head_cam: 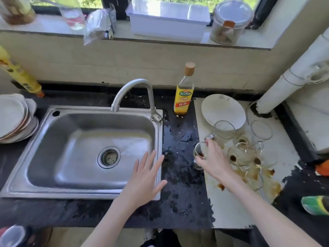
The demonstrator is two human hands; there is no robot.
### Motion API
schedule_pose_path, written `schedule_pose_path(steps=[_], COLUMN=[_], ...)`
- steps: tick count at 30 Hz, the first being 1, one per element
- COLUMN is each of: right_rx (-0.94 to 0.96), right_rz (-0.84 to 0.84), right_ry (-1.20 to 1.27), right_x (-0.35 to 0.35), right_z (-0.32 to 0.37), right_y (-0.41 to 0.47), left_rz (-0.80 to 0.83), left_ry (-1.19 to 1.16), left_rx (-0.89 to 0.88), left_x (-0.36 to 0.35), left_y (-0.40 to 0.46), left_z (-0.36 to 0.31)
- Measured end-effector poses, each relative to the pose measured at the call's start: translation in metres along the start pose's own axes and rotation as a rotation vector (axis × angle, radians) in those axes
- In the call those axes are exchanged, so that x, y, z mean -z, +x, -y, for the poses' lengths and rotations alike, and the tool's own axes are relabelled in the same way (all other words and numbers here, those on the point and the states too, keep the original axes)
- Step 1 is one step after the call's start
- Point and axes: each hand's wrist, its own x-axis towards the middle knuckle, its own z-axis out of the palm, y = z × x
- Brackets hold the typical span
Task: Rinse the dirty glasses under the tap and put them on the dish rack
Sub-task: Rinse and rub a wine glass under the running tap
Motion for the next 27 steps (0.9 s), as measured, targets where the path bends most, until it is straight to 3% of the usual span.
schedule_pose_path(steps=[4, 9, 12, 15, 20, 24, 27], right_rx=[0.068, 0.176, 0.178, 0.158, 0.007, -0.096, -0.115], right_rz=[0.069, 0.18, 0.207, 0.251, 0.358, 0.057, 0.021], right_ry=[0.106, 0.366, 0.48, 0.542, 0.718, 0.423, 0.274], right_x=[0.005, 0.013, 0.009, -0.006, -0.037, -0.053, -0.067], right_z=[0.019, 0.081, 0.119, 0.151, 0.178, 0.163, 0.151], right_y=[0.002, 0.005, 0.01, 0.017, 0.045, 0.092, 0.124], left_rz=[-0.016, -0.244, -0.336, -0.437, -0.342, -0.309, -0.277], left_ry=[-0.093, -0.463, -0.738, -0.845, -0.909, -0.992, -1.048], left_rx=[0.0, -0.064, 0.0, 0.02, 0.026, 0.079, 0.123], left_x=[0.003, 0.018, 0.027, 0.035, 0.042, 0.034, 0.025], left_y=[0.009, 0.016, 0.016, 0.021, 0.039, 0.054, 0.064], left_z=[0.002, 0.013, 0.028, 0.057, 0.116, 0.152, 0.169])
